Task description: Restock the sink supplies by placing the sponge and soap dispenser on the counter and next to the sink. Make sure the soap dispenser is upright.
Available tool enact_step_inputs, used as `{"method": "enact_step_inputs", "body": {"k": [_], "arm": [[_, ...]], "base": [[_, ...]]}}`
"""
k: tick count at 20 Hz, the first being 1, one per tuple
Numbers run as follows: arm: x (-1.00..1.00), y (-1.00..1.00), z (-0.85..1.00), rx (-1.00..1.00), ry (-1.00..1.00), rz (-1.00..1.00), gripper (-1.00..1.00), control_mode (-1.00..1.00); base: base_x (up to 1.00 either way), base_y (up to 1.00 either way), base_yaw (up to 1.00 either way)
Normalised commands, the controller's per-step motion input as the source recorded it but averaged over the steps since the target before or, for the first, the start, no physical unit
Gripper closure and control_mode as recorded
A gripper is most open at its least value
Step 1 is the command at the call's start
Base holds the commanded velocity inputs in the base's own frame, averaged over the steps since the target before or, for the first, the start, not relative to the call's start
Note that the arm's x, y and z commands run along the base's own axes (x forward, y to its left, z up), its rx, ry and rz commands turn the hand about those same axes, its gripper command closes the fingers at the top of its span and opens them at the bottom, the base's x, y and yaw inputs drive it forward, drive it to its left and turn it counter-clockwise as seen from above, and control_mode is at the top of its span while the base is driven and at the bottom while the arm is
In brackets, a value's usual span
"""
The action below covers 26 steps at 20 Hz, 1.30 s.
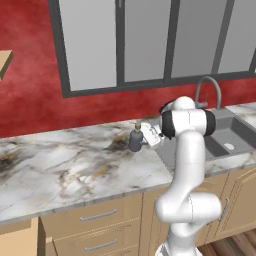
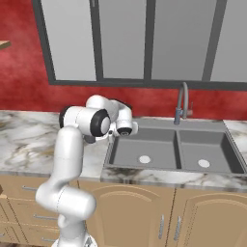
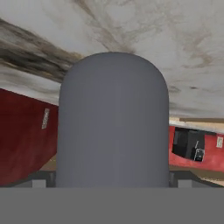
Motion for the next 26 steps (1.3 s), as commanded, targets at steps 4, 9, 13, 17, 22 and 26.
{"method": "enact_step_inputs", "body": {"k": [4,9,13,17,22,26], "arm": [[0.00,0.00,0.00,0.00,-0.02,-0.09,-1.00,-1.00],[0.02,0.00,-0.11,-0.06,0.00,-0.08,-1.00,-1.00],[0.03,-0.10,-0.25,-0.11,0.00,-0.03,-1.00,-1.00],[0.00,-0.26,-0.31,-0.14,0.00,0.00,-1.00,-1.00],[0.00,-0.41,-0.14,-0.04,0.00,0.00,-1.00,-1.00],[0.00,-0.32,0.01,0.00,0.00,-0.01,-1.00,-1.00]], "base": [[0.00,0.00,0.00],[0.00,0.00,0.00],[0.00,0.00,0.00],[0.00,0.00,0.00],[0.00,0.00,0.00],[0.00,0.00,0.00]]}}
